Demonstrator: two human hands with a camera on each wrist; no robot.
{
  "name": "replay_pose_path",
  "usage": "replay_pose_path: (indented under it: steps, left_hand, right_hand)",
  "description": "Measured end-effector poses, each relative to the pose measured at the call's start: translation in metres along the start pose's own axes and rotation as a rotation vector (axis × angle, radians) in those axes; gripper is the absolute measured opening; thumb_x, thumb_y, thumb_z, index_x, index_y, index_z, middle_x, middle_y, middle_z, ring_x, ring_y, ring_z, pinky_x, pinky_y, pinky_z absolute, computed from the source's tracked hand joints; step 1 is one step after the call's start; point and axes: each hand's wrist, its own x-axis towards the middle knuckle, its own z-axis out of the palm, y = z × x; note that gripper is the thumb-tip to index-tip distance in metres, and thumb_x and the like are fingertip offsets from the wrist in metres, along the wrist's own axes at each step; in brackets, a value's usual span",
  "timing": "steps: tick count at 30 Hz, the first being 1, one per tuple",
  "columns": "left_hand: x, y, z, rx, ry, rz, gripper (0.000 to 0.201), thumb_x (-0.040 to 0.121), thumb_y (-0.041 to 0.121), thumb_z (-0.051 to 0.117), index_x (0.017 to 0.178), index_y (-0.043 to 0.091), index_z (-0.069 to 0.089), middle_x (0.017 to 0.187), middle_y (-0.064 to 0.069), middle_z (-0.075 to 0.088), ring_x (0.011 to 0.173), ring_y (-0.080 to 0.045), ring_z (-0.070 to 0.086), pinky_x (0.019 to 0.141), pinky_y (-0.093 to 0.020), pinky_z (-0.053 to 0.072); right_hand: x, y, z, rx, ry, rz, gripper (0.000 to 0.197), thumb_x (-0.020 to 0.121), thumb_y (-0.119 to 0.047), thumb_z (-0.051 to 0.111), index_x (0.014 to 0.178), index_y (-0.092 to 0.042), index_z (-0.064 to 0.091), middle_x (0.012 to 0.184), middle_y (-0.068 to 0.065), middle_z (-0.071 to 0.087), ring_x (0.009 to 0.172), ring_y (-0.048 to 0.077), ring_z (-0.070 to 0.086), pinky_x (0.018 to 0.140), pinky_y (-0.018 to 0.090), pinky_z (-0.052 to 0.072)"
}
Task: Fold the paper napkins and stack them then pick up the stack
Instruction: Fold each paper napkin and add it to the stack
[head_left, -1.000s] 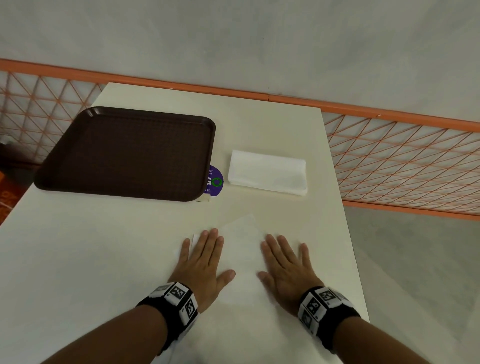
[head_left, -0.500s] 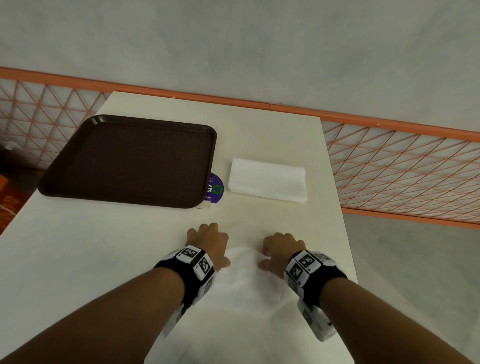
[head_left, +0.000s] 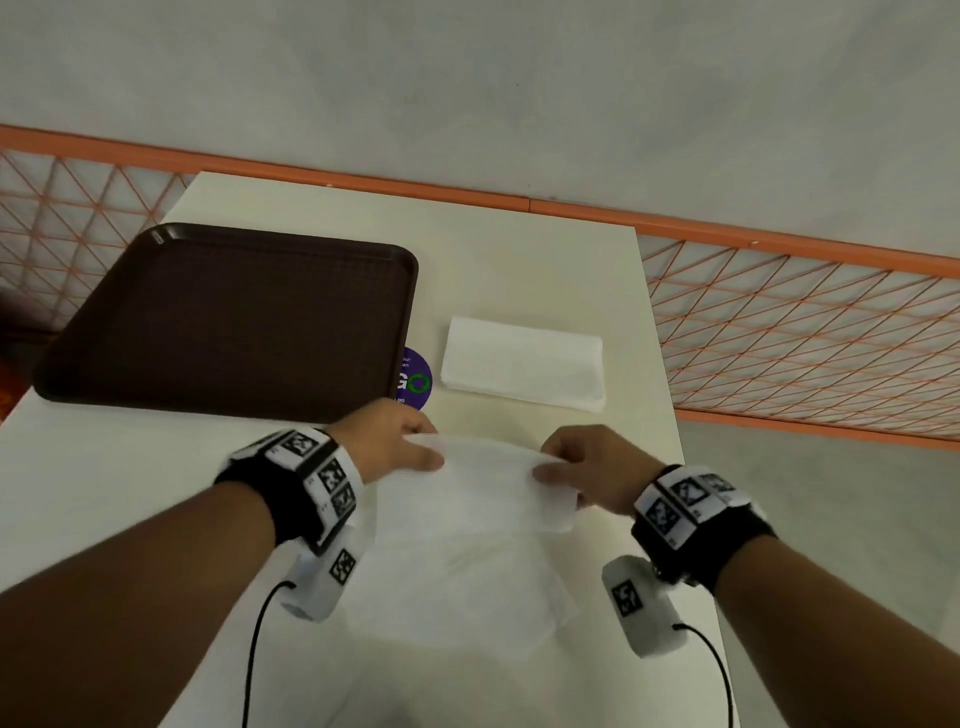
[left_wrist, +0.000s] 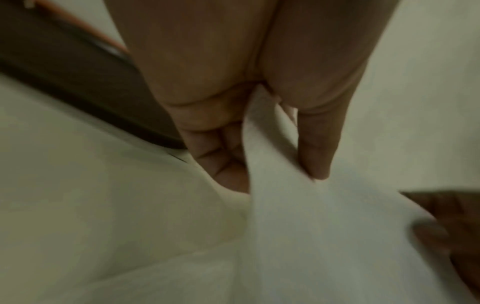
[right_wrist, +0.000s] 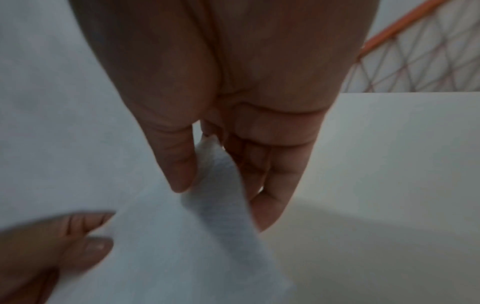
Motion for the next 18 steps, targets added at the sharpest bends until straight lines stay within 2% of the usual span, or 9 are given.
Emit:
replay_pose_path:
  steps: [2, 4, 7, 9, 11, 12, 15, 18]
  left_hand:
    - [0.013, -0.003, -0.008, -0.291, 0.041, -0.051, 0.018, 0.077, 0.018, 0.078, 0.094, 0.014, 0.073, 0.092, -0.008, 0.074, 0.086, -0.02, 0.069, 0.086, -0.035, 0.053]
    - [0.024, -0.001, -0.009, -0.593, 0.07, -0.116, 0.021, 0.08, 0.013, 0.074, 0.101, 0.007, 0.071, 0.101, -0.018, 0.072, 0.096, -0.033, 0.068, 0.092, -0.049, 0.052]
    - [0.048, 0.013, -0.006, -0.817, 0.202, -0.115, 0.016, 0.085, 0.011, 0.068, 0.1, 0.007, 0.07, 0.103, -0.019, 0.071, 0.095, -0.035, 0.068, 0.09, -0.052, 0.052]
    - [0.069, 0.025, -0.007, -0.761, 0.353, -0.079, 0.006, 0.087, 0.016, 0.068, 0.09, 0.014, 0.073, 0.095, -0.013, 0.074, 0.088, -0.031, 0.07, 0.086, -0.048, 0.055]
    - [0.089, 0.035, -0.011, -0.574, 0.463, -0.042, 0.008, 0.088, 0.021, 0.067, 0.087, 0.015, 0.072, 0.085, -0.005, 0.073, 0.079, -0.025, 0.069, 0.077, -0.037, 0.057]
    - [0.098, 0.039, -0.014, -0.462, 0.498, -0.024, 0.012, 0.089, 0.022, 0.065, 0.088, 0.012, 0.072, 0.083, -0.005, 0.072, 0.076, -0.024, 0.067, 0.072, -0.032, 0.054]
    - [0.12, 0.045, -0.017, -0.167, 0.57, 0.008, 0.023, 0.089, 0.026, 0.064, 0.085, 0.003, 0.067, 0.078, -0.011, 0.068, 0.073, -0.028, 0.062, 0.067, -0.034, 0.051]
    - [0.138, 0.039, -0.015, -0.059, 0.615, -0.021, 0.032, 0.087, 0.026, 0.065, 0.069, 0.002, 0.055, 0.063, -0.006, 0.049, 0.061, -0.024, 0.046, 0.056, -0.029, 0.037]
  right_hand:
    - [0.008, -0.001, -0.016, 0.305, 0.024, 0.055, 0.011, 0.085, -0.005, 0.069, 0.083, -0.01, 0.06, 0.085, 0.009, 0.066, 0.075, 0.023, 0.066, 0.068, 0.039, 0.06]
    - [0.019, 0.001, -0.028, 0.469, 0.073, 0.074, 0.016, 0.083, 0.0, 0.07, 0.09, -0.01, 0.06, 0.092, 0.014, 0.066, 0.08, 0.026, 0.067, 0.07, 0.041, 0.059]
    - [0.038, 0.002, -0.041, 0.638, 0.229, 0.044, 0.026, 0.079, 0.002, 0.073, 0.095, -0.016, 0.063, 0.089, 0.013, 0.057, 0.076, 0.024, 0.063, 0.062, 0.034, 0.055]
    - [0.052, 0.001, -0.05, 0.662, 0.366, 0.022, 0.029, 0.078, 0.003, 0.073, 0.094, -0.02, 0.063, 0.082, 0.007, 0.057, 0.071, 0.021, 0.061, 0.058, 0.031, 0.053]
    - [0.066, 0.001, -0.06, 0.534, 0.476, -0.016, 0.029, 0.077, 0.0, 0.072, 0.089, -0.026, 0.065, 0.079, 0.001, 0.059, 0.071, 0.022, 0.06, 0.059, 0.033, 0.052]
    - [0.072, 0.0, -0.064, 0.437, 0.516, -0.038, 0.027, 0.077, -0.003, 0.072, 0.085, -0.027, 0.065, 0.081, 0.0, 0.059, 0.071, 0.023, 0.059, 0.059, 0.033, 0.051]
    - [0.087, -0.003, -0.07, 0.171, 0.604, -0.056, 0.02, 0.08, -0.01, 0.07, 0.076, -0.029, 0.065, 0.083, -0.007, 0.06, 0.072, 0.019, 0.057, 0.064, 0.029, 0.05]
    - [0.1, -0.005, -0.072, 0.072, 0.608, -0.016, 0.012, 0.084, -0.015, 0.069, 0.085, -0.027, 0.069, 0.085, -0.011, 0.06, 0.076, 0.017, 0.058, 0.066, 0.024, 0.044]
